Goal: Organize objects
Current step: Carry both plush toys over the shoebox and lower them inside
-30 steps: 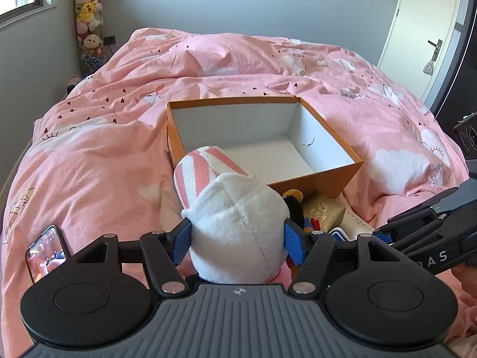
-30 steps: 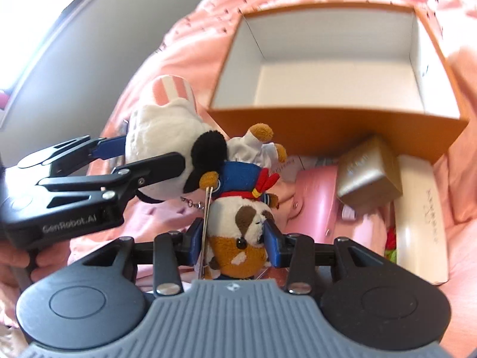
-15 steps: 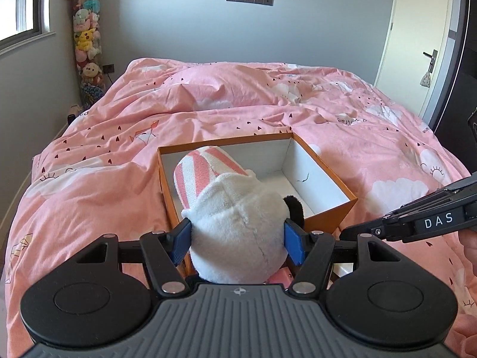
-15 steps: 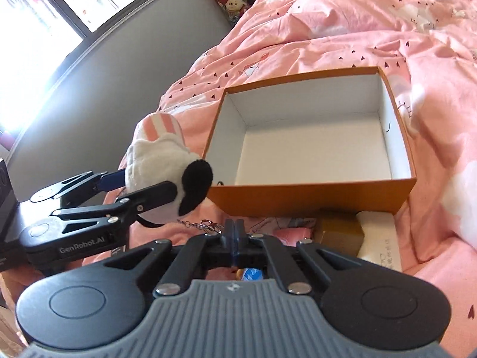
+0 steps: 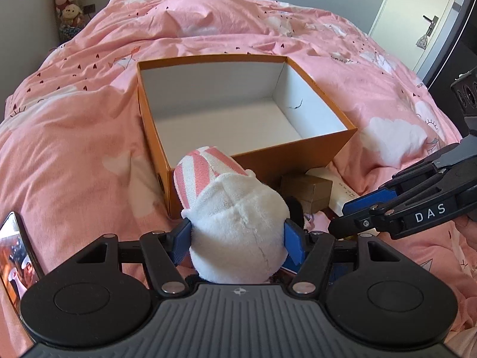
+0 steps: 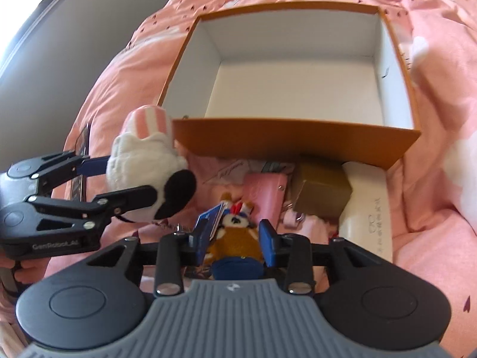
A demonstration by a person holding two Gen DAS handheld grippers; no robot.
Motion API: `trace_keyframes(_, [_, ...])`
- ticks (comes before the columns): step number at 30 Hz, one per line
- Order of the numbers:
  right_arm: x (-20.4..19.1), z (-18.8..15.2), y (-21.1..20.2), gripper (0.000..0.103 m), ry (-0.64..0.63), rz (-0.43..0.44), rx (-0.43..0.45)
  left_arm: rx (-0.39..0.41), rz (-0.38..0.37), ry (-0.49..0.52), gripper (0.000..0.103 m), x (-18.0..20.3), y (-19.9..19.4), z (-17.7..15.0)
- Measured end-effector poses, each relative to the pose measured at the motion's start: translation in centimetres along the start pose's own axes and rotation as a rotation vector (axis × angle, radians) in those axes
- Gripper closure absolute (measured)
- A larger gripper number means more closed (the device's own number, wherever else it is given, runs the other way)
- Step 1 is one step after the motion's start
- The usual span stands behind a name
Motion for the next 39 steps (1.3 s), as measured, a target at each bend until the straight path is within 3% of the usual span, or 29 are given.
trace_keyframes(4, [-1.4,-0.1,1.4,0.062,-0.079,-0.027,-0.054,-0.022,0.029,-0.010,0.030,-0.2,0.8,-0.3])
trace_keyframes(11, [-5.7,-0.6,3.1,0.044,-0.338,-0.161,-0.125,-0.067,0.076,-0.013,0.030,-0.5,2.3,-0.8])
trace_keyframes(17, [-6.7,-0.2,5.7,0.045,-0.435,-0.299,-0.184,-0.078,0.071,-0.027,0.030,-1.1,2.8,-1.0])
trace_keyframes(21, [-6.1,0.2,6.9,0.048,-0.450,-0.343,-0.215,-0.076,0.069,-0.031,0.030,-1.2,2.9,-1.1])
trace_keyframes(27, [-4.7,0.0,6.0,0.055,-0.436,-0.330,-0.242,-0.064,0.072,-0.015,0.030,-0.7,2.6,-1.1])
trace_keyframes(31, [-3.7,0.1,4.5,0.059,-0.368,-0.266,-0.219,-0.038,0.068,-0.012,0.030,-0.4,1.8,-0.9])
trace_keyframes(39, [-2.4,-0.6,-1.2,0.059,-0.251,-0.173,-0.050,0.054,0.054,0.002,0.030,1.1,-1.0,0.1])
Point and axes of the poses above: each gripper's, at about its wrist camera, not at the fingertips, and y roughly the way its jaws point, x to its right, z to its top, the point moved 4 cm from there along y, roughly the way its jaws point, and after that the axes turned 13 degrees about -x, right-handed, at the moved point
